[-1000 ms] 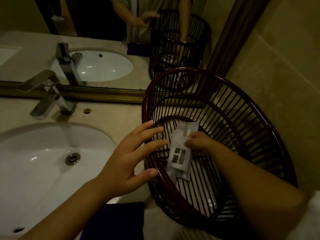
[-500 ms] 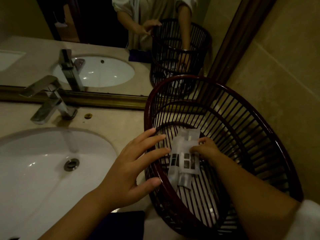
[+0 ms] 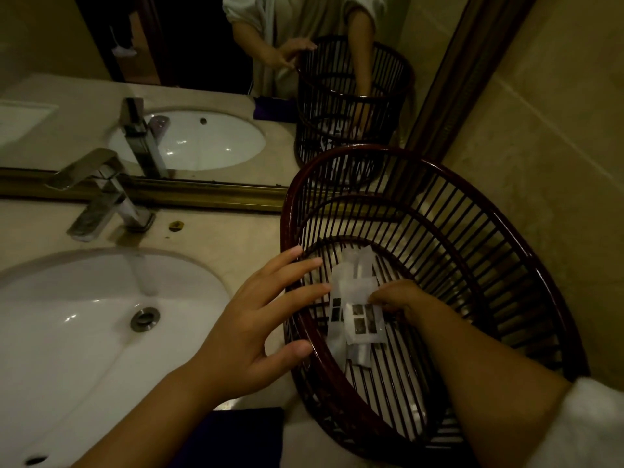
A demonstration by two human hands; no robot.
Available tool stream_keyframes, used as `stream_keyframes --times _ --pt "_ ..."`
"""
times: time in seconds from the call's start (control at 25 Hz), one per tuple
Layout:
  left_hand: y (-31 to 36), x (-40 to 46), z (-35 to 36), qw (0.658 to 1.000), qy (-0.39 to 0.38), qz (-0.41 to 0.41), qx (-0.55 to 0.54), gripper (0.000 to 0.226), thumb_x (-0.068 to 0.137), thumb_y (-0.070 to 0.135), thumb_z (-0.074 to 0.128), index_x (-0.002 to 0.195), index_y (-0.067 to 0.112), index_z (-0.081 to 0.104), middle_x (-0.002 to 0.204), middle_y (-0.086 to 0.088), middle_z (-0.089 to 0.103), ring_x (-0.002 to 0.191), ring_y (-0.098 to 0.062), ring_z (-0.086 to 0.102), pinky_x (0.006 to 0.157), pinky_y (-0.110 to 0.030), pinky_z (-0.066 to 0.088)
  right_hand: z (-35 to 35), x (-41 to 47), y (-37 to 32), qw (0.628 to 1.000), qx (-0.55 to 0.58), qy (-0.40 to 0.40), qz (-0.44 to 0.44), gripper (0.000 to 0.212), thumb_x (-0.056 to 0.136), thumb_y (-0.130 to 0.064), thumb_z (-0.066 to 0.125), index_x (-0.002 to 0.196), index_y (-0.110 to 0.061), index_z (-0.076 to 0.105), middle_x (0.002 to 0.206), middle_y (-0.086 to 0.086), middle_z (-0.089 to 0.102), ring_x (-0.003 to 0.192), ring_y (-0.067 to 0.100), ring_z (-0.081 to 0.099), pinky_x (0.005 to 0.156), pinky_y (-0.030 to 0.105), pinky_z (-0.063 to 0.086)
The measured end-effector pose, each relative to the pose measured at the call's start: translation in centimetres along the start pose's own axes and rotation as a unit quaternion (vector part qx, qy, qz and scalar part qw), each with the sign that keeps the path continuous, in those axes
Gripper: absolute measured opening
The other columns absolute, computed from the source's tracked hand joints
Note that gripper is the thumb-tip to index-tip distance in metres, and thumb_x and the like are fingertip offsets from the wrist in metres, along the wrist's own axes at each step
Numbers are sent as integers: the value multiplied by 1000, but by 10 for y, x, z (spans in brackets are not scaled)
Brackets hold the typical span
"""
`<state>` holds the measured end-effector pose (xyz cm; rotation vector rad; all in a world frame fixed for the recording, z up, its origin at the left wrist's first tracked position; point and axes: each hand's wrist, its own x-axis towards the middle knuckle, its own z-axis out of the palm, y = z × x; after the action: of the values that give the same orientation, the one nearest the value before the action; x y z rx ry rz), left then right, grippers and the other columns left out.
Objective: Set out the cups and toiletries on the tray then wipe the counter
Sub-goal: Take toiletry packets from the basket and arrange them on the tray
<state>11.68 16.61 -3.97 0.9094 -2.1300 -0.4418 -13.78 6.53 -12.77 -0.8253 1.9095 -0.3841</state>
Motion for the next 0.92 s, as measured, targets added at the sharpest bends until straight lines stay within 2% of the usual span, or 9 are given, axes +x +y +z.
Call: stream_keyframes --times 0.12,0.24,0.44,0.52,0.6,0.68,0.76,0.84,0.92 --pt "2 0 -1 1000 -6 -4 -3 55 90 58 31 130 24 45 146 4 35 143 -22 21 114 -39 26 2 -5 -5 1000 -20 7 -8 31 76 -3 68 103 4 53 100 18 61 87 28 62 62 29 51" --pt "1 -1 -2 1000 -11 4 4 54 91 58 30 131 25 44 147 6 33 143 -20 20 112 -42 27 -5 -17 -15 999 -7 7 -38 8 78 1 63 79 -1 56 76 13 58 61 20 57 41 22 48" --pt "3 -1 -1 1000 -9 -6 -1 54 90 58 31 131 26 44 148 3 35 143 -19 20 113 -41 27 -32 -70 -75 985 -42 20 -166 11 80 -5 63 76 -12 56 82 6 58 71 16 57 52 23 45" --pt "8 -1 -2 1000 -7 -13 -23 54 90 57 34 134 27 42 148 3 37 143 -17 20 115 -34 23 -49 -103 -98 970 -23 7 -242 8 80 -8 64 78 -15 60 84 3 61 73 14 61 52 21 46" --pt "14 3 -9 996 7 -57 -72 57 86 59 39 136 31 41 146 13 39 140 -7 26 112 -19 24 -61 -133 -110 952 41 -35 -302 10 77 -8 66 76 -17 64 83 -1 67 71 13 68 49 19 50" --pt "22 18 -22 979 65 -145 -129 59 79 63 47 133 39 41 136 26 45 127 7 40 101 -8 34 -65 -157 -112 932 103 -88 -335 11 73 -6 68 73 -17 67 76 -4 73 67 10 71 48 19 53" --pt "25 41 -35 941 106 -232 -221 58 71 60 58 124 41 48 123 22 58 113 6 55 90 -13 47 -63 -171 -113 918 131 -135 -349 11 65 -7 71 72 -15 69 73 -3 75 69 11 71 52 21 55" --pt "25 59 -46 894 67 -282 -341 58 67 55 66 117 28 57 110 9 70 105 -6 64 85 -22 54 -57 -181 -113 908 144 -172 -354 19 57 -13 72 75 -14 70 77 -1 75 74 14 72 56 23 56" --pt "26 67 -51 861 20 -299 -411 47 66 42 68 106 19 65 101 1 74 99 -15 68 80 -25 56 -51 -186 -112 903 144 -191 -356 23 55 -15 71 79 -15 71 81 0 75 78 16 72 58 24 57"
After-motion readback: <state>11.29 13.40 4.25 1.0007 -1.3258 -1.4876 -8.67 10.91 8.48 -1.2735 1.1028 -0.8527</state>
